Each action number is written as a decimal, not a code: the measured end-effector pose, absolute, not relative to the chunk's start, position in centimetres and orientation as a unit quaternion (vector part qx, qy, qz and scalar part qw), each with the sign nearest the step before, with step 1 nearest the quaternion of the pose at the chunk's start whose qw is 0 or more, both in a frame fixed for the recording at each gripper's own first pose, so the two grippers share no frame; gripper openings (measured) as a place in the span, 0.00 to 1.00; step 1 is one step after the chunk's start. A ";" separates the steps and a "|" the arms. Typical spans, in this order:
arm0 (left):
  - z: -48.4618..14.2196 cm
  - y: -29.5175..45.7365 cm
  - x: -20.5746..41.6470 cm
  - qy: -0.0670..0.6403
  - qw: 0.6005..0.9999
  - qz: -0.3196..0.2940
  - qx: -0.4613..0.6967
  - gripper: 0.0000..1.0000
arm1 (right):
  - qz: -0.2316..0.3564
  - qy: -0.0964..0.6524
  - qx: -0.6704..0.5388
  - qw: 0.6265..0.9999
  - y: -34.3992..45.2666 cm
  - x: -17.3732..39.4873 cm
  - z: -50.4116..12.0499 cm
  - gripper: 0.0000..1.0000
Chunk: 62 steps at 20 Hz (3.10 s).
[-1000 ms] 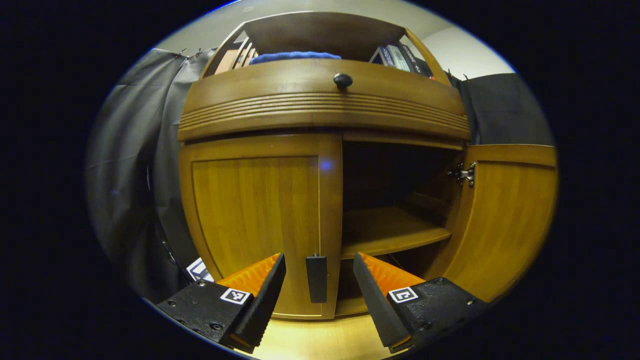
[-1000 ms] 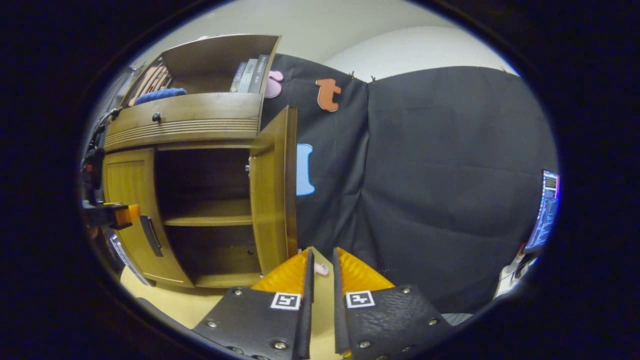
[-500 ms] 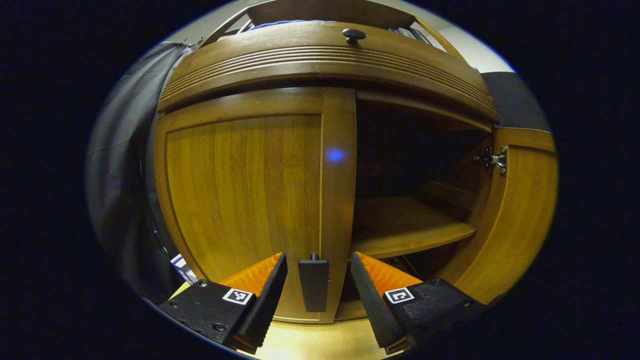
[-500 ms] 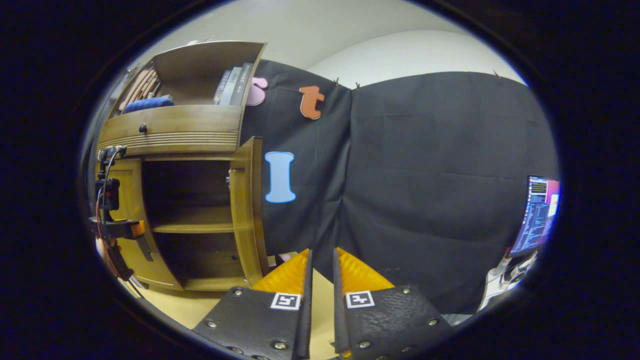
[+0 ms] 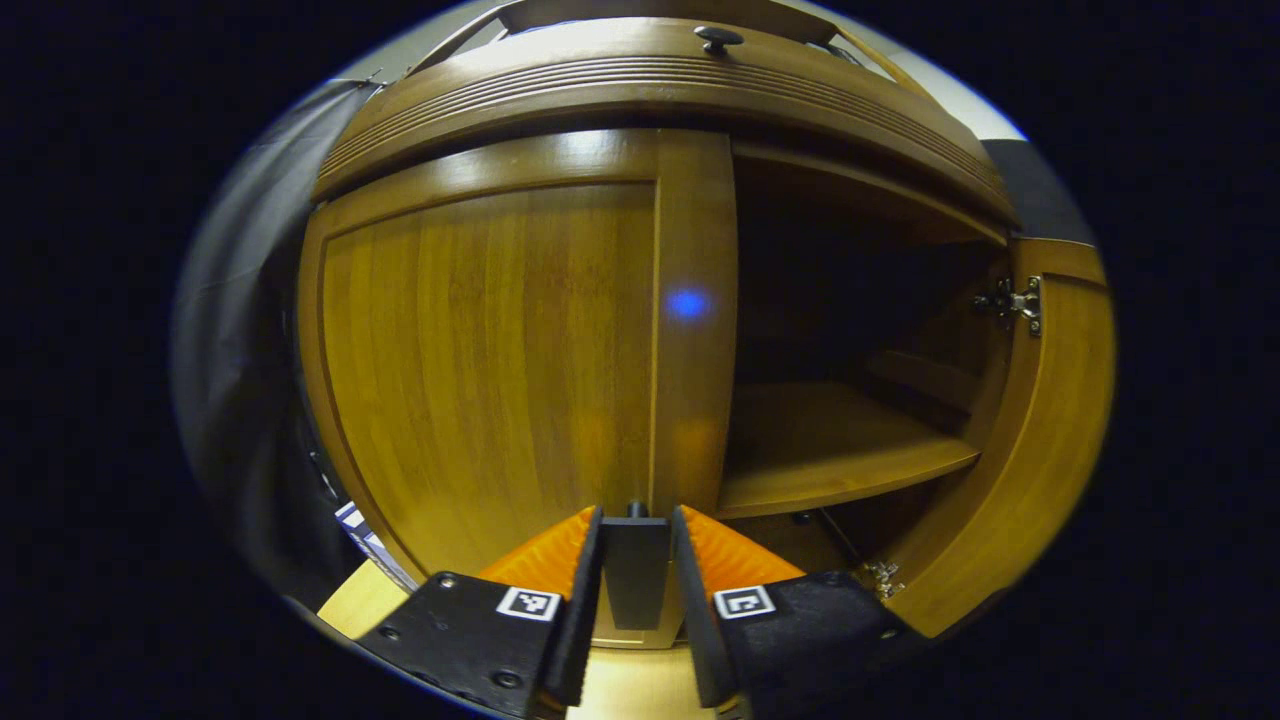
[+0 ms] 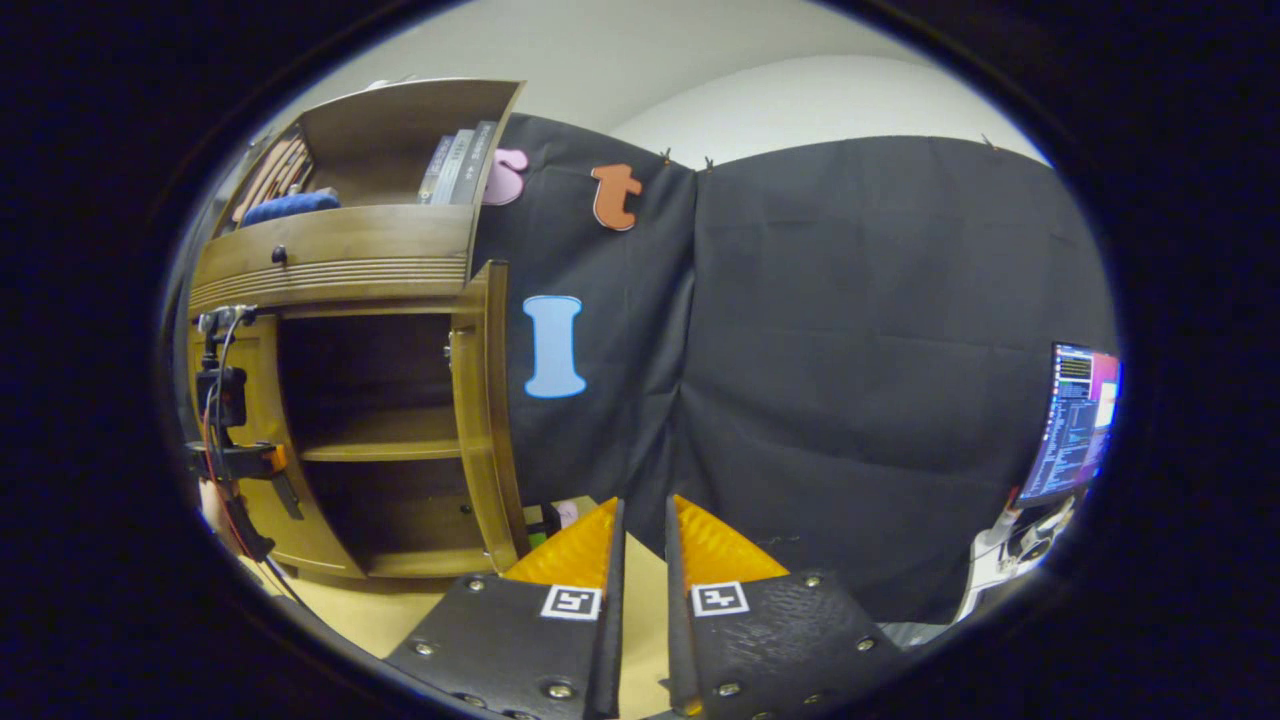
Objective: Open the right door of the double-door shoe cabinet with the right hand, and open the left door with the left hand.
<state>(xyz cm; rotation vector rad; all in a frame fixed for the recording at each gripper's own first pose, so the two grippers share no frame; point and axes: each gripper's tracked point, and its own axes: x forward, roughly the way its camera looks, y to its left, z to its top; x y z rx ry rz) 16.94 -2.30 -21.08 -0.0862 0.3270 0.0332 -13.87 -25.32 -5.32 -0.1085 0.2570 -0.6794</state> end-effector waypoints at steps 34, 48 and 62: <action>-19.4 1.7 4.9 0.165 0.979 0.050 -0.105 0.30 | -0.185 0.162 -0.027 0.969 -19.3 -11.0 -9.1 0.19; -19.6 4.4 0.0 0.167 0.963 0.071 -0.200 0.25 | -0.098 0.180 -0.019 0.979 -14.4 -7.9 -11.2 0.19; -19.3 8.4 -3.2 0.172 0.971 0.106 -0.126 0.06 | -0.034 0.205 -0.010 0.978 -10.5 -6.2 -13.7 0.19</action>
